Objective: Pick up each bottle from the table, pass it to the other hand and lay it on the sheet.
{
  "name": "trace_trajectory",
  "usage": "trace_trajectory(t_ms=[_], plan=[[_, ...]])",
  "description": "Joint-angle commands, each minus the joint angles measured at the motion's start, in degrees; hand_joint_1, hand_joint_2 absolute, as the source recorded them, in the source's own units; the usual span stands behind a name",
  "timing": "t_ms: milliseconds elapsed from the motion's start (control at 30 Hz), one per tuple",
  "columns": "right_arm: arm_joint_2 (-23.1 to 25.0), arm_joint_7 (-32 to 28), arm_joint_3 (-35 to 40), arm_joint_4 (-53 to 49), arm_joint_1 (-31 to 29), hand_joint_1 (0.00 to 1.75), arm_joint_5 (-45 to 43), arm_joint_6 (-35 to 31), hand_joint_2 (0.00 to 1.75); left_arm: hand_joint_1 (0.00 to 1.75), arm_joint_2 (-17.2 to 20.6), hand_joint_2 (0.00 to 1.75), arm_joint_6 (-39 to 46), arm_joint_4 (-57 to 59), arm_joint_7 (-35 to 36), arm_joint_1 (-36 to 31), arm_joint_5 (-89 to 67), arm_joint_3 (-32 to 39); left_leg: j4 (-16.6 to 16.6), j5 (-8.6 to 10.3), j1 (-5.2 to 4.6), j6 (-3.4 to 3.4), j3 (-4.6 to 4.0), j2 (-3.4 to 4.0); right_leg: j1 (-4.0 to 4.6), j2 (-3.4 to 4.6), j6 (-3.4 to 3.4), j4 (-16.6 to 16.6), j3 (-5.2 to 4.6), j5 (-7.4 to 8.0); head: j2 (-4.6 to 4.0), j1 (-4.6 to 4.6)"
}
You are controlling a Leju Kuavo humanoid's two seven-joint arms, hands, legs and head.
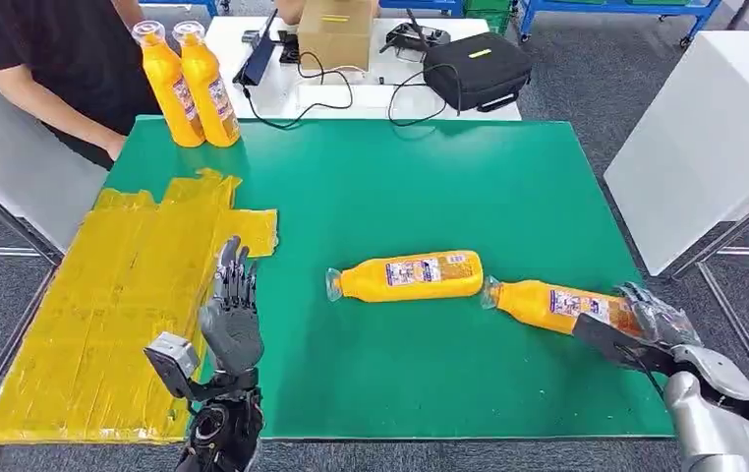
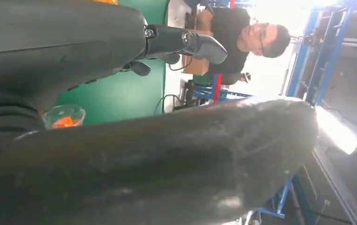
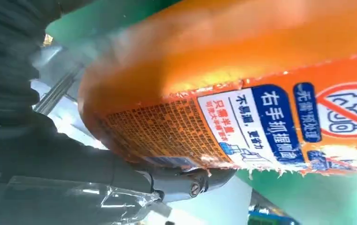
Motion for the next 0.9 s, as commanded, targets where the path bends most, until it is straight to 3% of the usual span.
trace_trajectory(t_ms=[33,100,233,267,367,433,500,633,767,900], plan=[[1.8,-4.3,2.3,-0.5,0.6,0.00,-3.8,-0.5,0.00,0.00,1.1,0.00,-1.1,0.9,-0.7,0.6,-0.1,1.1,-0.1,-0.04,0.05,0.00,0.21,0.29,0.08,0.34,-0.17,-0.1,0.09,0.05,0.00,0.00],[-1.4,-7.5,1.9,-6.8,1.0,0.00,-6.8,3.3,0.00,0.00,1.3,0.00,-1.4,-0.4,-0.7,1.7,0.0,1.3,0.0,-0.05,-0.03,-0.05,0.18,0.41,0.00,0.48,-0.20,0.0,-0.04,0.06,0.00,0.00],[-2.7,-8.3,1.6,-10.5,2.2,0.00,-8.2,5.3,0.00,0.00,1.3,0.00,-1.3,-0.9,-0.7,2.1,0.1,1.0,0.0,0.01,-0.09,0.01,-0.06,0.29,-0.05,0.39,-0.25,0.0,-0.27,0.11,0.00,-0.02],[-2.7,-8.3,1.6,-10.5,2.2,0.00,-8.2,5.3,1.75,0.00,1.3,0.00,-1.3,-0.9,-0.7,2.1,0.1,1.0,-0.1,-0.01,-0.06,0.01,-0.07,0.34,0.00,0.47,-0.36,0.0,-0.29,0.12,0.00,-0.04],[-4.0,-8.2,0.2,-13.5,3.4,0.00,-10.0,6.3,1.75,0.00,1.1,0.00,-1.4,-0.9,-0.7,2.5,0.0,0.7,-0.1,0.01,-0.06,0.03,-0.19,0.21,-0.01,0.31,-0.34,0.0,-0.26,0.04,0.00,-0.04],[-8.5,-8.9,-0.6,-14.7,1.6,0.00,-12.5,10.7,1.75,0.00,0.8,0.00,-1.5,-0.2,-0.7,2.2,0.2,0.6,0.0,0.00,-0.10,0.03,-0.30,0.25,-0.05,0.35,-0.28,0.1,-0.43,0.03,0.00,-0.02],[-13.7,-10.3,0.0,-12.7,-3.7,0.00,-14.4,15.2,1.75,0.00,0.4,0.00,-1.7,0.1,-0.7,1.5,0.1,0.5,0.1,0.02,-0.18,0.05,-0.42,0.12,-0.14,0.22,-0.24,0.2,-0.51,-0.01,0.00,-0.02],[-18.3,-11.4,4.4,-7.7,-14.6,0.00,-16.0,19.8,1.75,0.00,0.2,0.00,-1.3,-0.2,-0.7,1.1,-0.2,-0.4,0.2,0.02,-0.32,0.09,-0.83,0.51,-0.29,0.52,-0.14,0.3,-1.02,0.12,0.00,-0.02],[-17.8,-10.3,6.2,-10.1,-13.5,0.00,-18.4,19.4,1.75,0.00,0.8,0.00,-0.6,-0.1,-0.7,1.3,0.2,0.1,0.1,0.18,-0.49,0.26,-0.95,0.38,-0.41,0.42,-0.03,0.1,-1.07,0.31,0.00,-0.04],[-10.5,-6.9,10.0,-2.5,-19.3,0.00,-16.7,13.1,1.75,0.00,0.8,0.00,0.1,0.4,-0.7,0.5,-0.2,-0.3,-0.1,0.19,-0.36,0.24,-0.79,0.60,-0.30,0.61,-0.05,0.0,-0.96,0.36,0.00,-0.02]])
